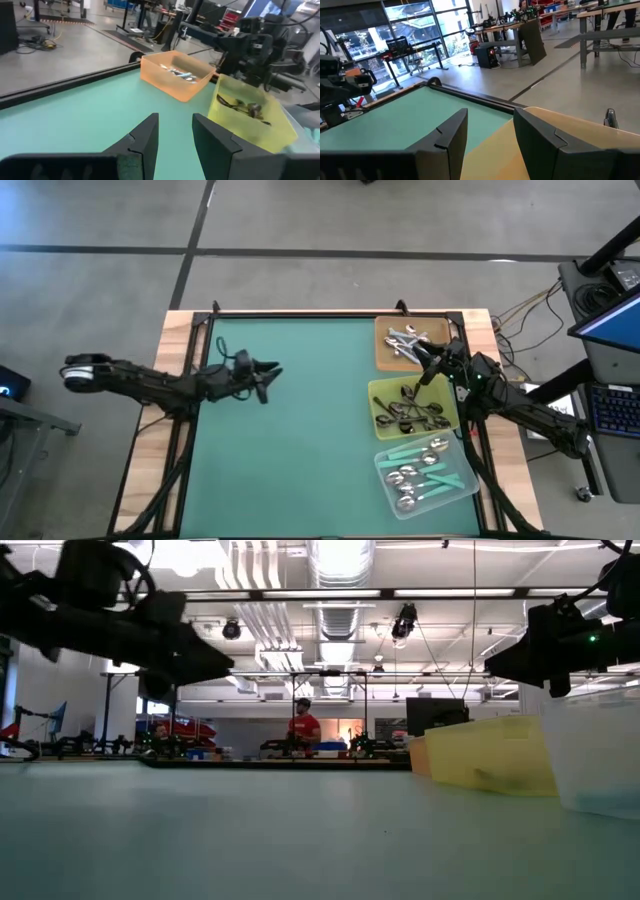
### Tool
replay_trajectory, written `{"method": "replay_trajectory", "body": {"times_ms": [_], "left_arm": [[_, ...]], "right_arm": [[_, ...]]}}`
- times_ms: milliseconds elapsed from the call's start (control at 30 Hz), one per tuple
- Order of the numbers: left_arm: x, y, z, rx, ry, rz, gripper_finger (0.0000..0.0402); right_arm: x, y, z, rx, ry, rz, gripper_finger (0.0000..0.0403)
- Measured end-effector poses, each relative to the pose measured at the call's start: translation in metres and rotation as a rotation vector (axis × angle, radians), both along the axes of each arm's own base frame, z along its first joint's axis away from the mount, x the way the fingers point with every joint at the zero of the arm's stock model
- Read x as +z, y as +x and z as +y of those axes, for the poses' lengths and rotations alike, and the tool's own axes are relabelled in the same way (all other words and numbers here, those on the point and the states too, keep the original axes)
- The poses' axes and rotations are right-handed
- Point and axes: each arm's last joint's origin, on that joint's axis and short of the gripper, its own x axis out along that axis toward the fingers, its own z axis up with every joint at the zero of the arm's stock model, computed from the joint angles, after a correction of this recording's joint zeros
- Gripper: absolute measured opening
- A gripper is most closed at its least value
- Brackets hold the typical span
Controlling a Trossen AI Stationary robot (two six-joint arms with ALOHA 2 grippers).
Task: Sort silverware by color (type)
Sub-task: Return to Home Position
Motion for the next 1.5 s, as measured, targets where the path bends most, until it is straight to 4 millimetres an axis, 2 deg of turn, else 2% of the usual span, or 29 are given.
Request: {"method": "replay_trajectory", "body": {"times_ms": [133,500,700,1067,1500], "left_arm": [[-0.004,-0.018,-0.001,0.002,0.006,-0.033,0.0103],[0.001,-0.048,-0.003,0.016,0.086,-0.154,0.0103],[0.009,-0.057,-0.003,0.019,0.114,-0.188,0.0103],[0.006,-0.072,-0.004,0.026,0.217,-0.073,0.0103],[0.016,-0.088,-0.003,0.083,0.256,-0.174,0.0103]], "right_arm": [[0.0,0.0,0.0,0.0,0.0,0.0,0.015],[0.0,0.0,0.0,0.0,0.0,0.0,0.015],[0.0,0.0,0.0,0.0,0.0,0.0,0.015],[0.0,0.0,0.0,0.0,0.0,0.0,0.015],[0.0,0.0,0.0,0.0,-0.001,0.001,0.015]]}}
